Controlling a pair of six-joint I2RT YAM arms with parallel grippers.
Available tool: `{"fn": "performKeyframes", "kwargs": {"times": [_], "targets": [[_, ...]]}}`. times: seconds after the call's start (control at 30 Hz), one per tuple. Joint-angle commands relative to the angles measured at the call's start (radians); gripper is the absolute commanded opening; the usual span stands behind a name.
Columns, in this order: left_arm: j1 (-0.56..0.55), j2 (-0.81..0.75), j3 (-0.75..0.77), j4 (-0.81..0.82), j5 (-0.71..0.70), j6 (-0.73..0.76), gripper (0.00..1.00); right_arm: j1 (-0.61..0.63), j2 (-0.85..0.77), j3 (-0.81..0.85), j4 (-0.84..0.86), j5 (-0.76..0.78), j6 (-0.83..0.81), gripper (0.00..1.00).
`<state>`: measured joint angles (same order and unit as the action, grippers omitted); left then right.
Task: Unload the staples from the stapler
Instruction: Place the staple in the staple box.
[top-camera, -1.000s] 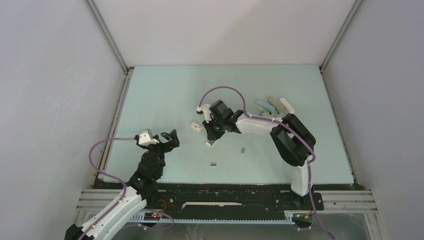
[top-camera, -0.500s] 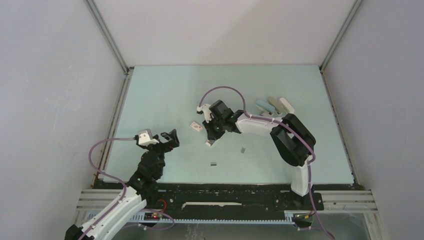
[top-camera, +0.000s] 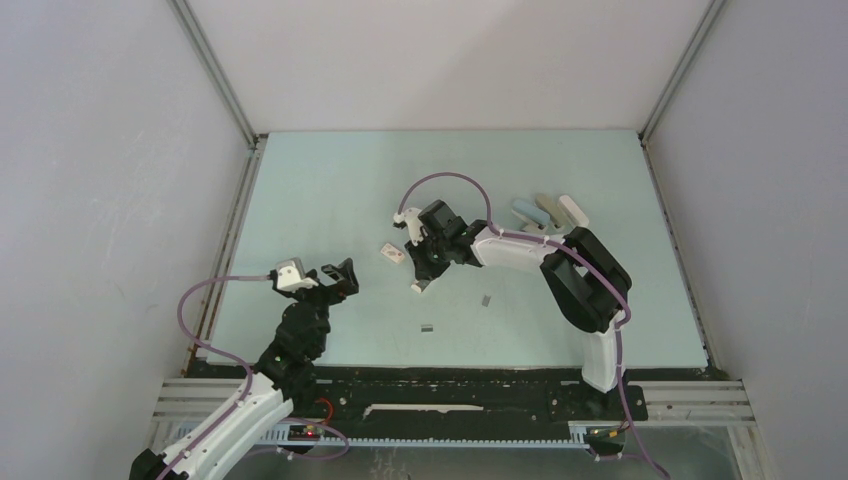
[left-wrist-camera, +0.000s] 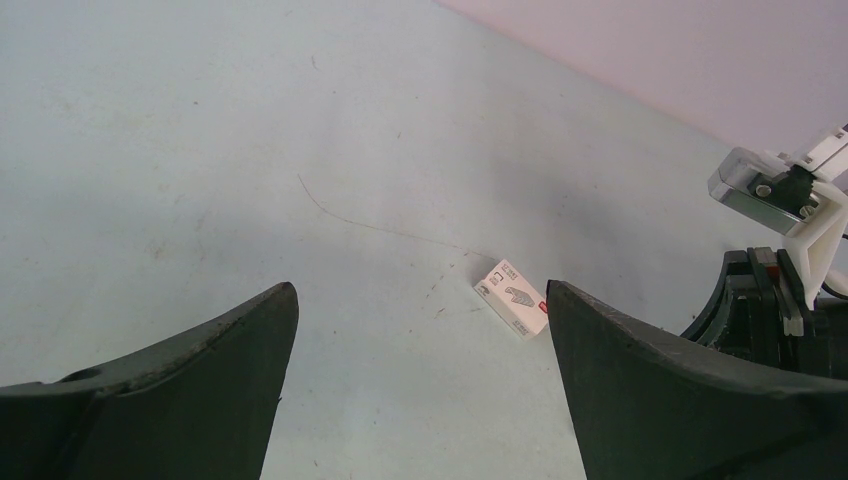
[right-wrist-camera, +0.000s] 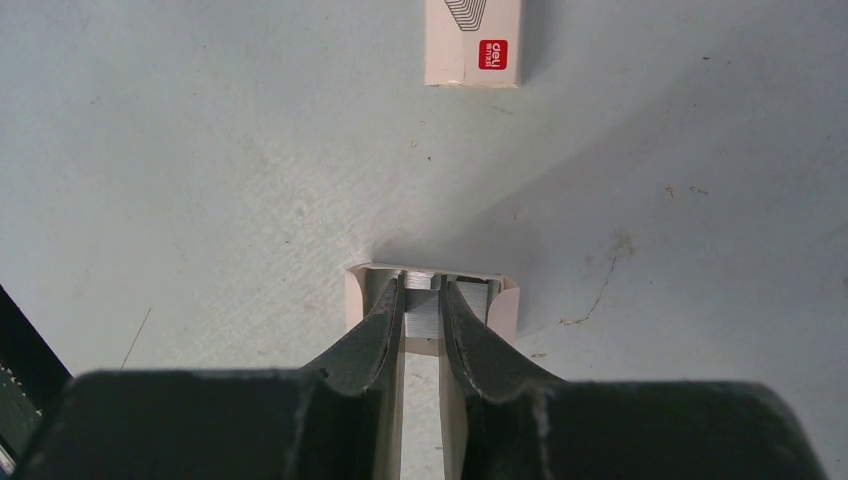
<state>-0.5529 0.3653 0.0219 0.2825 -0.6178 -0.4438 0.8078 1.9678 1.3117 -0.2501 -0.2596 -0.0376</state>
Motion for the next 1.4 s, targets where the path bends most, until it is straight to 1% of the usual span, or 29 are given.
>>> {"fn": "performKeyframes", "kwargs": {"times": [0.0,0.67,0.97,1.37], "targets": [[0.007,-0.005,-0.016,0.027,-0.011,-0.002,1.00,0.007,0.009,-0.003,0.008,0.006,0.015,0.18],[0.007,-0.006,-0.016,0.027,-0.011,-0.002,1.00,0.020,0.018,-0.003,0.000,0.061,0.015,0.19],[0.007,-0.007,-0.016,0.027,-0.011,-0.002,1.00,0.015,0.024,-0.003,0.000,0.058,0.015,0.19],[0.007,-0.009,-0.016,0.027,-0.011,-0.003,1.00,0.015,0.025,-0.002,0.001,0.055,0.013,0.22]]}}
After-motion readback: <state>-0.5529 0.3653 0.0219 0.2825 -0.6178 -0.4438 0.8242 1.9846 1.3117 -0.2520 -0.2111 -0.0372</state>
